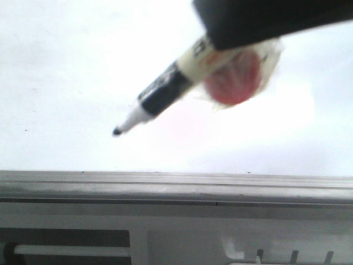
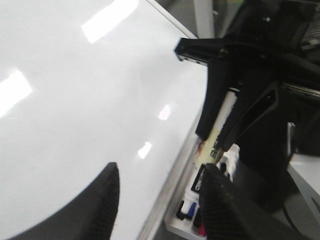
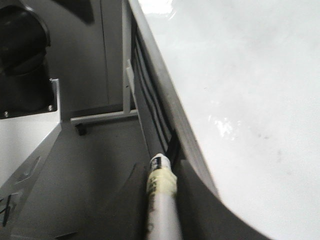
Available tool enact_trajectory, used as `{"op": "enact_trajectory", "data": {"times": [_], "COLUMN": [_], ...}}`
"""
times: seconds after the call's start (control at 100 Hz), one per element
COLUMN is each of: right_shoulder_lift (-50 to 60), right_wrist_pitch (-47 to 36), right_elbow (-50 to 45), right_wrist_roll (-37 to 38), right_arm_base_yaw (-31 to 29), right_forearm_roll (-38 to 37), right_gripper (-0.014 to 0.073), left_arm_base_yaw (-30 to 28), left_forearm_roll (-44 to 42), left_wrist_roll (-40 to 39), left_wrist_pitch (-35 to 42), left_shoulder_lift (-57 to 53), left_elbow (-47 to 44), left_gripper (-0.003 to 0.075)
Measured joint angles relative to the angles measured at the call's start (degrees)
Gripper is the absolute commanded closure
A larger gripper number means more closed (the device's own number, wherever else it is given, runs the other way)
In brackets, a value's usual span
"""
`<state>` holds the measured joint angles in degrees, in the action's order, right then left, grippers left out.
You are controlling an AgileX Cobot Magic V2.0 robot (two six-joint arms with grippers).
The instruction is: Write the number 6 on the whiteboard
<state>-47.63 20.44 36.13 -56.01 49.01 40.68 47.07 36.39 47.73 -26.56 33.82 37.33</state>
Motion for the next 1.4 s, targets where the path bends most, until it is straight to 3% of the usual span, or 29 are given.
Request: {"op": "enact_trajectory", "data": {"times": [0.17, 0.46, 1.01, 1.15, 1.4], "right_shoulder_lift": [3.8, 0.2, -9.4, -9.8, -10.4], "right_wrist_pitch": [-0.6, -11.3, -16.6, -13.8, 1.2], "right_elbow": [0.0, 0.0, 0.6, 1.0, 1.0], "right_wrist_roll": [0.1, 0.1, 0.1, 0.3, 0.4], "right_arm_base_yaw": [-5.3, -15.7, -16.2, -16.2, -16.2], "right_forearm_roll": [-2.8, -3.4, -2.8, -2.4, -2.3], "right_gripper": [0.0656, 0.0657, 0.0656, 0.0656, 0.0654], "left_arm_base_yaw": [-7.6, -13.9, -14.0, -14.0, -14.0], "left_forearm_roll": [-4.4, -0.5, 0.7, 0.8, 0.8], "left_wrist_roll": [-7.9, -9.9, -10.0, -10.1, -10.1], "left_wrist_pitch": [0.1, 0.1, 0.8, 0.8, 0.8], "left_shoulder_lift": [-13.8, -24.5, -24.7, -24.7, -24.7], "left_elbow": [-5.9, -15.1, -15.3, -15.3, -15.3], "left_gripper": [0.0740, 0.0739, 0.0739, 0.0739, 0.0739]}}
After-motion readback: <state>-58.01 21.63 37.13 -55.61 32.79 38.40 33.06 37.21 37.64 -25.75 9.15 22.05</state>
